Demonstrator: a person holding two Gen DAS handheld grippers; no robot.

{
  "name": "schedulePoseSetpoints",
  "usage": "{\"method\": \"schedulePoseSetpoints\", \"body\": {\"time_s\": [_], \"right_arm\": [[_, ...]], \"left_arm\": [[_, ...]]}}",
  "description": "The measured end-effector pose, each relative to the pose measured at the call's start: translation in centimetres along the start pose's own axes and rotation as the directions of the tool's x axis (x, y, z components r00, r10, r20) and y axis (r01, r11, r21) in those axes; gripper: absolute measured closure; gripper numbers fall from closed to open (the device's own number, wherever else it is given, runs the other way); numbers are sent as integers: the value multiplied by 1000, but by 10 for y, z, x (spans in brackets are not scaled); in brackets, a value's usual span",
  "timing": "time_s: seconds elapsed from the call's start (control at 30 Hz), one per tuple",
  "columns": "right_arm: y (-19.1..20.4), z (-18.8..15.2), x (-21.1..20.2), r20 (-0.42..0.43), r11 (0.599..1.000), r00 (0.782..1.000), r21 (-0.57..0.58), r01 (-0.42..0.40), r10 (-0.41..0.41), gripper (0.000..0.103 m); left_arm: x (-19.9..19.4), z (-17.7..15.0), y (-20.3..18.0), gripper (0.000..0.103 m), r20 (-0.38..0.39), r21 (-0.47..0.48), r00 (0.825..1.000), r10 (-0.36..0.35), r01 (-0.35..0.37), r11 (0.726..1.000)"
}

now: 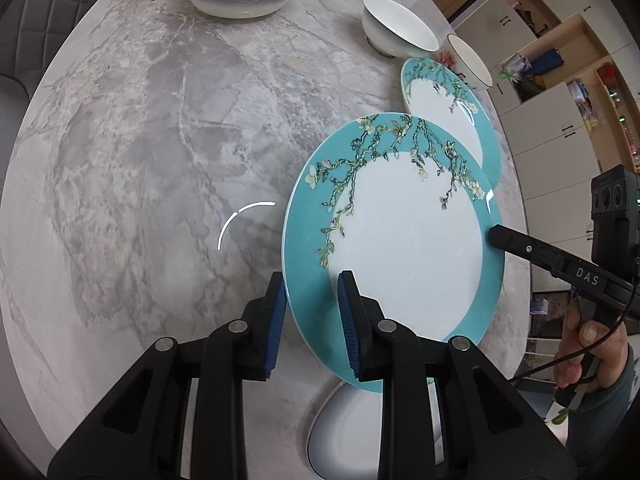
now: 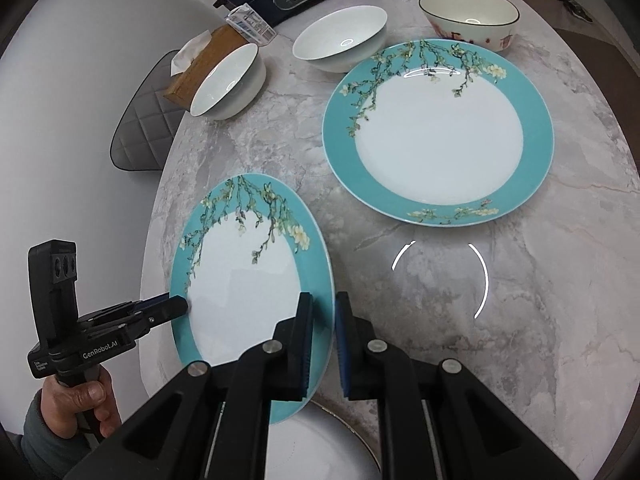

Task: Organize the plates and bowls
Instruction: 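Carry the teal floral plate with both grippers onto the grey plate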

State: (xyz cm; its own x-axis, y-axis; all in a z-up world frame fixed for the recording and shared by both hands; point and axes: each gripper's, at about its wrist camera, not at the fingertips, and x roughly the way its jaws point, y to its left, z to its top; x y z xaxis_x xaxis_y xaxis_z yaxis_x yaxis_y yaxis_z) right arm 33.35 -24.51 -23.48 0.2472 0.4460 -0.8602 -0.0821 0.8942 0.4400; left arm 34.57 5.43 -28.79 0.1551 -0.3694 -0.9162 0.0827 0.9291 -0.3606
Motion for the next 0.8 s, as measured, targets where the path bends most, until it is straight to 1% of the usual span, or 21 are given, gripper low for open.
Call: {"method": "schedulePoseSetpoints", "body": {"time_s": [0.13, 0.33, 0.43, 0.53, 0.67, 0.8], "right_arm": [[3, -16, -13, 4, 1000, 1000, -14, -3, 3, 90], [2, -44, -25, -13, 1000, 1000, -31, -4, 3, 90], [-1, -60, -25, -33, 1000, 999, -31, 1, -2, 90], [-6, -79, -23, -61, 999, 998, -32, 3, -5, 90], [-12, -105, -20, -98, 999, 995, -32, 6, -9, 90], [-16, -124, -15, -136, 999, 991, -36, 13, -17, 90]], "left_arm": [[-5, -25, -6, 79, -12, -12, 1000, -10, 10, 1000], [-8, -61, -15, 79, -34, -19, 999, -10, 9, 1000], [-9, -78, -18, 79, -37, -26, 999, -12, 11, 1000], [-8, -99, -24, 79, -42, -9, 999, 18, -18, 1000], [3, -129, -25, 79, -83, -19, 996, 25, -27, 999], [13, -154, -26, 79, -117, -31, 993, 33, -37, 999]]}}
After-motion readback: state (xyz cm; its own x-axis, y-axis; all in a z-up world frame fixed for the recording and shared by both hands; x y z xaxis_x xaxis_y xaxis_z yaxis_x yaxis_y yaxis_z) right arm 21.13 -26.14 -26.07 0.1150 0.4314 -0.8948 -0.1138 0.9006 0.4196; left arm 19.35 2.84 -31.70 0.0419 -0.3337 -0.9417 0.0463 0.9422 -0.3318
